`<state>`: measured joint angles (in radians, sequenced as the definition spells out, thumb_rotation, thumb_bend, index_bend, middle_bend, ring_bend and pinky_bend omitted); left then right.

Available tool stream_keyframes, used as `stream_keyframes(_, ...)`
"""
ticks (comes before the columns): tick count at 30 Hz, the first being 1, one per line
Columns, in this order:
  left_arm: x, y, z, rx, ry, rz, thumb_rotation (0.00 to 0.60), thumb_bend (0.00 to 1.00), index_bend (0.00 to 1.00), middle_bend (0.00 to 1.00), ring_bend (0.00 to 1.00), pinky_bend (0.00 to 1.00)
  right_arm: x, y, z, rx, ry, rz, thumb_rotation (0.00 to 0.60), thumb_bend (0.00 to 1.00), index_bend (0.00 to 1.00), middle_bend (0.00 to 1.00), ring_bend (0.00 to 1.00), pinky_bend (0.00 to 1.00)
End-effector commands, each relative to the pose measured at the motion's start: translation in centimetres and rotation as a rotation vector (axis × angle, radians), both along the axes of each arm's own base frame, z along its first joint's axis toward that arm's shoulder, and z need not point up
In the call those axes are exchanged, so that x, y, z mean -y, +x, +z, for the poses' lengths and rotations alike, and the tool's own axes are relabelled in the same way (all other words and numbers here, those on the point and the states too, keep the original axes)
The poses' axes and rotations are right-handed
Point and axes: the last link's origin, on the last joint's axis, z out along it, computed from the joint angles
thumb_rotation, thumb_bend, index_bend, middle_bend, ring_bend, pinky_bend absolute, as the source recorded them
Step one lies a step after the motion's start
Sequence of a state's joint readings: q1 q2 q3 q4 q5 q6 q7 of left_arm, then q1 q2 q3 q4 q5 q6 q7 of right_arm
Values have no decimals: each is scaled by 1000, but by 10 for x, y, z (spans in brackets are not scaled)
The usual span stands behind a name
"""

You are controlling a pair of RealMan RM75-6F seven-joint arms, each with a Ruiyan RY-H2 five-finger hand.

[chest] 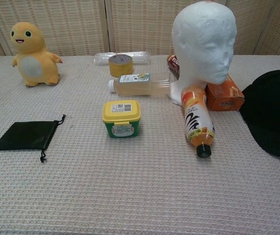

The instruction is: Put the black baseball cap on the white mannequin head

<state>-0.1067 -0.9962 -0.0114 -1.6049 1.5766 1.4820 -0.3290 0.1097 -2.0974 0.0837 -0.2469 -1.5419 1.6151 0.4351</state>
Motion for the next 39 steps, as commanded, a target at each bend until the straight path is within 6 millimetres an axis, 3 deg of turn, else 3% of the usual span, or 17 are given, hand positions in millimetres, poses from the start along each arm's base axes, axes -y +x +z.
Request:
stream_keyframes(1,0,0,0,0,1,1,600,189,146,0,0,116,0,-1,-3,-2,17,-7,600,242,424,0,0,0)
stream_keyframes(13,-1,0,1,-24,47,8,600,189,160,0,0,117,10,1,-8,-39,19,-18,600,258,422,0,0,0)
stream_keyframes(30,-4,-2,1,-27,73,34,600,188,178,0,0,117,29,4,-10,-30,-6,-50,600,379,427,0,0,0)
stream_keyframes(39,-4,-3,4,-27,108,41,600,189,170,0,0,116,39,1,9,65,-104,-47,600,468,592,11,0,0)
